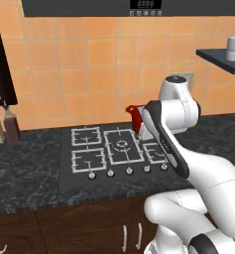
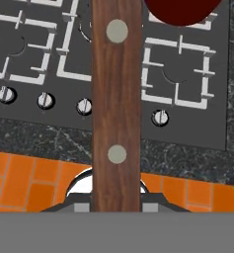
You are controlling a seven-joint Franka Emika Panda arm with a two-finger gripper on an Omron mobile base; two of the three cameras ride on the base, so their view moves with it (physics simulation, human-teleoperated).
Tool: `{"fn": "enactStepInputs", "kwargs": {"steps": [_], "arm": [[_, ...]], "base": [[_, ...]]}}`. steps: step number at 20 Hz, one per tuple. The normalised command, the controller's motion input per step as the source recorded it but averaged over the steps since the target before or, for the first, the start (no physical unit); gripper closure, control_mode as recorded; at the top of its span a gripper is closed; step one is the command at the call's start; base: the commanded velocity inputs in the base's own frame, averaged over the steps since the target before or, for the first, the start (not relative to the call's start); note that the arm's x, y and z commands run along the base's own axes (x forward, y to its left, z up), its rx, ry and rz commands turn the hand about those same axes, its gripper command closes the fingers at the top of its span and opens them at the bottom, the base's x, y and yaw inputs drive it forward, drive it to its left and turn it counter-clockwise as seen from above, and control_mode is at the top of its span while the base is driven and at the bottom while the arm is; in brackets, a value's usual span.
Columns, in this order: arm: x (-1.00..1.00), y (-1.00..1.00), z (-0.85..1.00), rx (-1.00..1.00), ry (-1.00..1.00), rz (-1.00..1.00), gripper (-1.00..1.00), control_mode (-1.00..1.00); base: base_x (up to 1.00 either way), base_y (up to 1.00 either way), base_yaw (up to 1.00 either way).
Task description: Put the squash and tomato in the pot. Retrieve the spatula and lightly stir the vegetables in the pot.
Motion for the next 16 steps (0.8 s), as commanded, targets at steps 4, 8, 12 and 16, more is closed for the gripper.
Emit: {"fn": "enactStepInputs", "kwargs": {"steps": [4, 8, 12, 16], "arm": [[0.0, 0.0, 0.0, 0.0, 0.0, 0.0, 1.0, 1.0], [0.0, 0.0, 0.0, 0.0, 0.0, 0.0, 1.0, 1.0], [0.0, 0.0, 0.0, 0.0, 0.0, 0.0, 1.0, 1.0], [0.0, 0.0, 0.0, 0.0, 0.0, 0.0, 1.0, 1.0]], "base": [[0.06, -0.49, 0.0], [0.34, -0.11, -0.01], [0.56, 0.0, -0.06], [0.23, -0.03, -0.02]]}}
